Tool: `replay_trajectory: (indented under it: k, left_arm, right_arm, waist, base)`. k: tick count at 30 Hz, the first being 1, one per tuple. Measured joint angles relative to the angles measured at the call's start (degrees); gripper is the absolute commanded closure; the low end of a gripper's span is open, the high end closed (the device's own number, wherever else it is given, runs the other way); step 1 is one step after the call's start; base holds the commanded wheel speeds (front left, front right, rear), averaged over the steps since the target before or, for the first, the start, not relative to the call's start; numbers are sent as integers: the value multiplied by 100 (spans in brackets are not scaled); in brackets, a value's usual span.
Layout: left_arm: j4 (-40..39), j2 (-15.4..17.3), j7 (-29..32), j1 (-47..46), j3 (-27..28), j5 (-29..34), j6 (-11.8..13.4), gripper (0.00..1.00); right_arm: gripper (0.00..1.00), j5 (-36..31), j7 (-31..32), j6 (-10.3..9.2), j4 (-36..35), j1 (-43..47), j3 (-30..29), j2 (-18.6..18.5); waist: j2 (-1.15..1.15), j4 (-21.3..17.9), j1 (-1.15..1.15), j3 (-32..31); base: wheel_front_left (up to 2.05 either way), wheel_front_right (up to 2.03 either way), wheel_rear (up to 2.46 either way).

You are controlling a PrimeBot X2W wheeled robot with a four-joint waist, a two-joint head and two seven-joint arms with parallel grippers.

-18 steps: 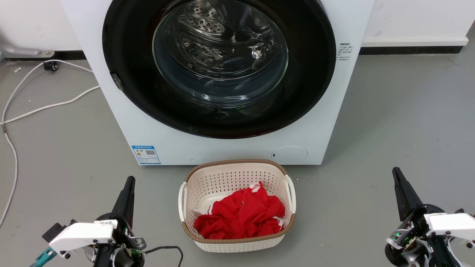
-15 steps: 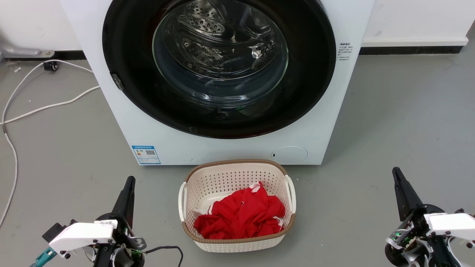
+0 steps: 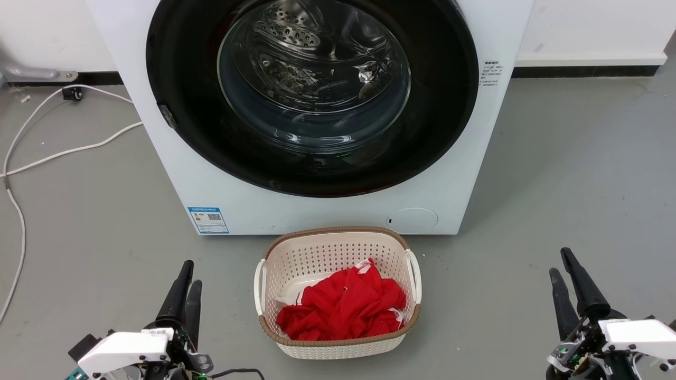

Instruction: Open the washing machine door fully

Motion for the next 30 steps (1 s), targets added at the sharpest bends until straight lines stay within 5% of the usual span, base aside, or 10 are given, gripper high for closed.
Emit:
replay_trajectory:
  k: [13,30]
  left_arm:
    - [-287,-3,-369,11,-322,328,1,0]
    - [-1012,-1,-810,-81,-314,2345,1,0]
  right_arm:
    - [0,-64,-350,1,-294,50,147,8]
    - [0,-2752,-794,1,-878,60,269,14]
  waist:
    - [0,8,0,26]
    - [0,38,0,85]
  base:
    - [0,0,0]
    - [0,0,0]
